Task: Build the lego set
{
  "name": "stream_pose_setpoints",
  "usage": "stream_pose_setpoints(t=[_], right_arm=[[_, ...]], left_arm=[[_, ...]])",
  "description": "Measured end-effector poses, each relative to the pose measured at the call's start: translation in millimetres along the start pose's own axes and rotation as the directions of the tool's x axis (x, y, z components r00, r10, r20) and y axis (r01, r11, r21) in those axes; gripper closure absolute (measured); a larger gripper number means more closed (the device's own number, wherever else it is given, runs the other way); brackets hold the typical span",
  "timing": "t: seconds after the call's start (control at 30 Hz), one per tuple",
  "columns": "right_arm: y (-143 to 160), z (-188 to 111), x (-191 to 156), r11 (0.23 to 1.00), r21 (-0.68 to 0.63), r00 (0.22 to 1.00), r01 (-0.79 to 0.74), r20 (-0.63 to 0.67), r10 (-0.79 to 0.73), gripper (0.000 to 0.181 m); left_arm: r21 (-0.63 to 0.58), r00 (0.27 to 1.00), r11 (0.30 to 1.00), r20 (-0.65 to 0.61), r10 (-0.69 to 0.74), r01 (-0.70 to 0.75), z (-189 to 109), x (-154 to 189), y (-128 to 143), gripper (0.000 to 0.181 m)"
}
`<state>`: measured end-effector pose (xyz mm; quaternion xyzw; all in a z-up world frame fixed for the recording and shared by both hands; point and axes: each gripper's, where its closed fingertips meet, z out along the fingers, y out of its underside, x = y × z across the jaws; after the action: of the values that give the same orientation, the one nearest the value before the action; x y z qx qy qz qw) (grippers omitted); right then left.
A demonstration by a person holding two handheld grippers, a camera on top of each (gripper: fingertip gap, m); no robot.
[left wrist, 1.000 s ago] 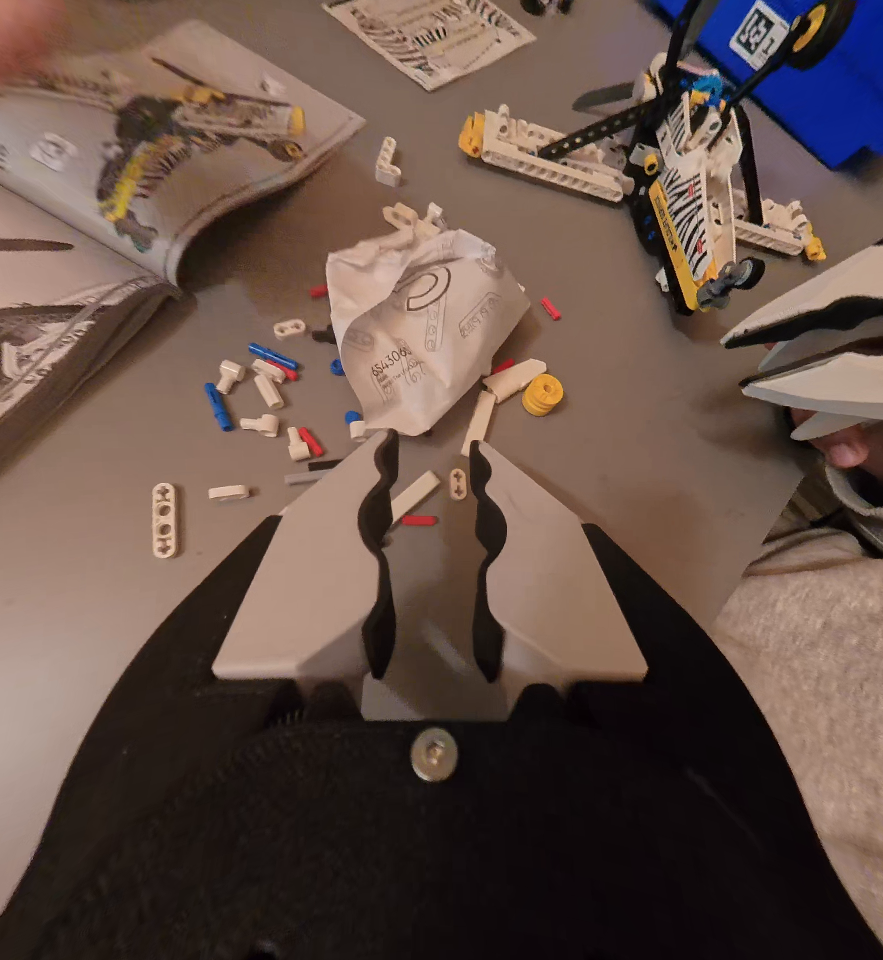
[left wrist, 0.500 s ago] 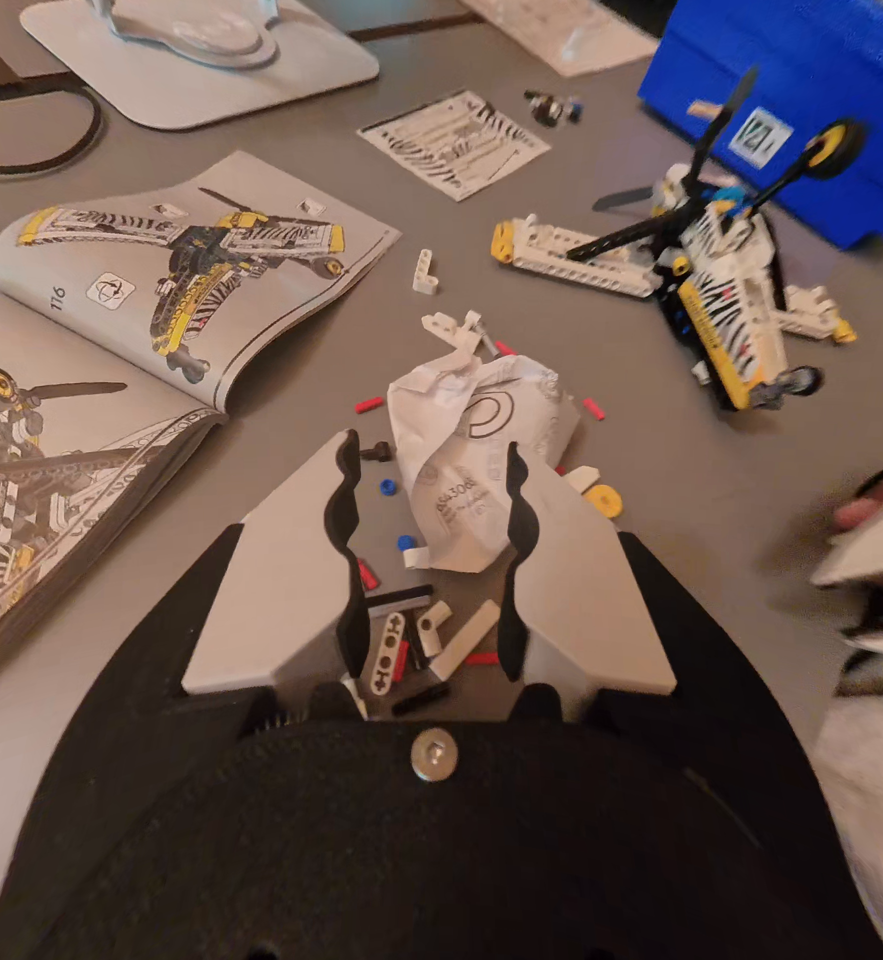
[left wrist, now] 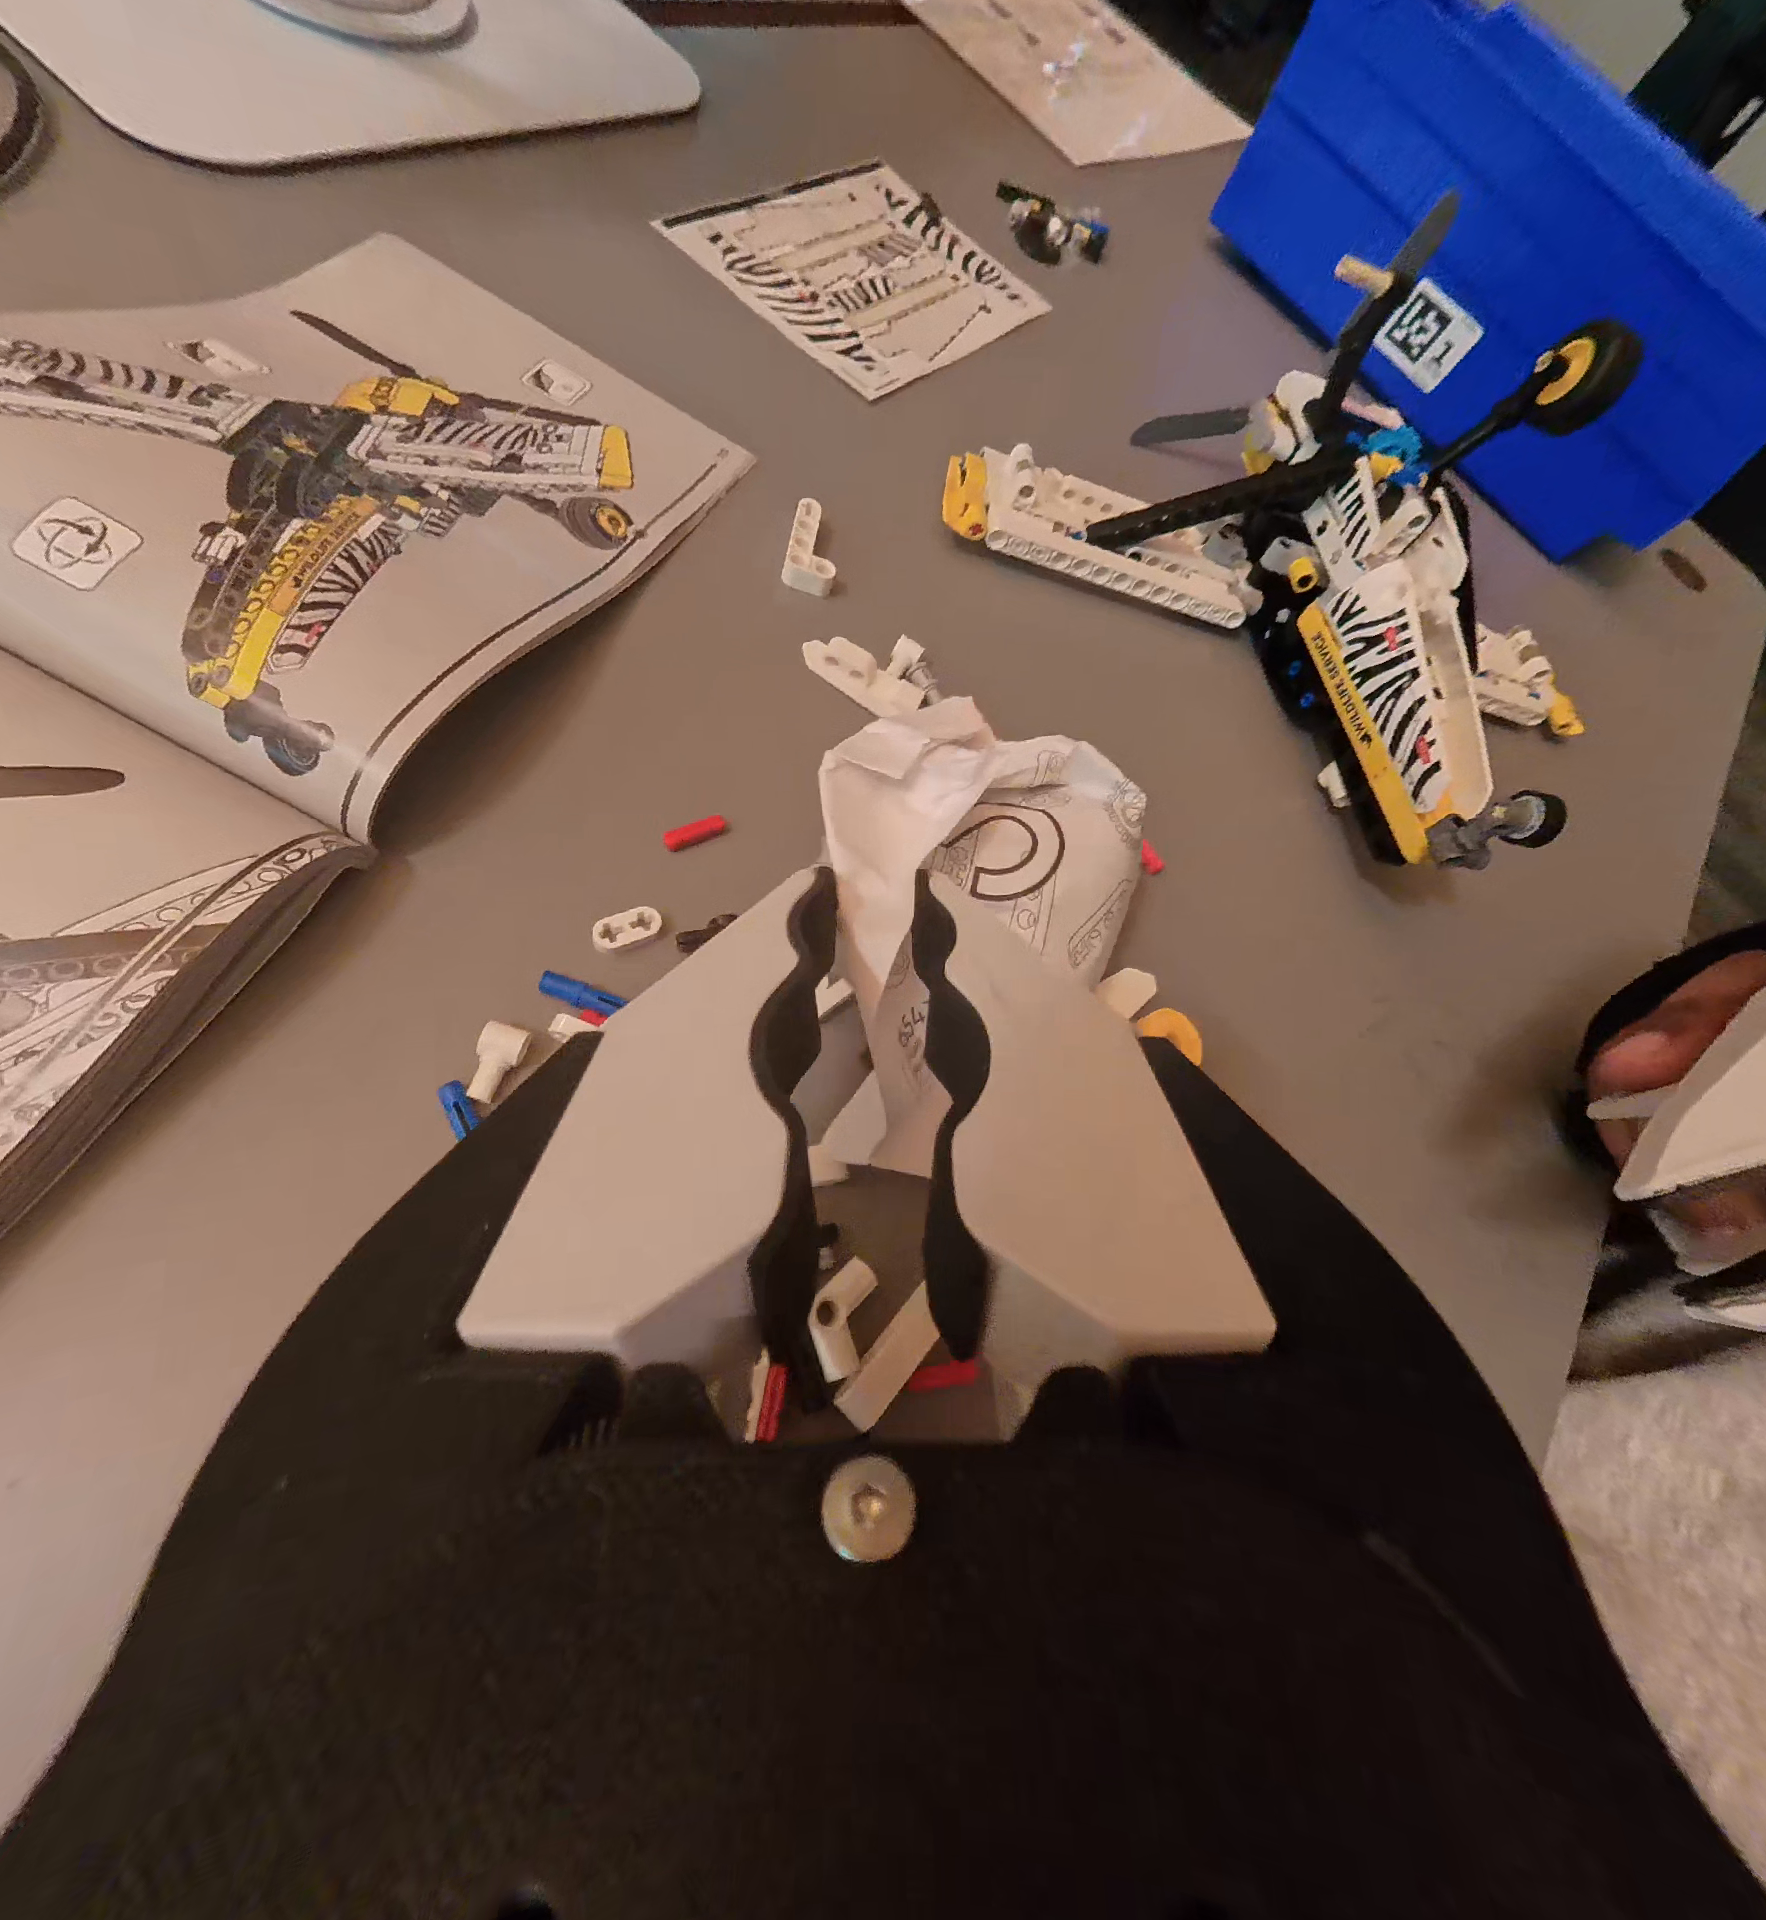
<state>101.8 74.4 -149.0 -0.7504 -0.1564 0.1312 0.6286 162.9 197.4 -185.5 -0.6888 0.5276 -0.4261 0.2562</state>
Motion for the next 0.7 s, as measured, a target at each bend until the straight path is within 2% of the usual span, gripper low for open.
stream_pose_setpoints(t=[0.23,0.43,0.57,0.7], right_arm=[[0.3,0.5,-0.5,1.000,-0.003,1.000,0.002,0.003,-0.002,0.169],[-3.4,-0.5,3.7,1.000,0.001,1.000,-0.031,0.007,0.031,0.168],[-23.1,-2.4,15.6,1.000,0.012,1.000,-0.007,-0.031,0.007,0.164],[-48.5,8.7,29.9,1.000,0.006,0.999,0.000,-0.052,0.000,0.150]], left_arm=[[0.170,0.996,0.982,0.049,0.077,-0.084,-21.2,5.5,-27.7,0.169],[0.287,0.983,0.940,0.083,0.165,-0.182,-54.3,13.9,-33.0,0.169],[0.334,0.981,0.923,0.034,0.193,-0.193,-79.6,29.5,-29.1,0.169],[0.369,0.983,0.917,-0.043,0.180,-0.152,-102.0,51.2,-24.6,0.169]])
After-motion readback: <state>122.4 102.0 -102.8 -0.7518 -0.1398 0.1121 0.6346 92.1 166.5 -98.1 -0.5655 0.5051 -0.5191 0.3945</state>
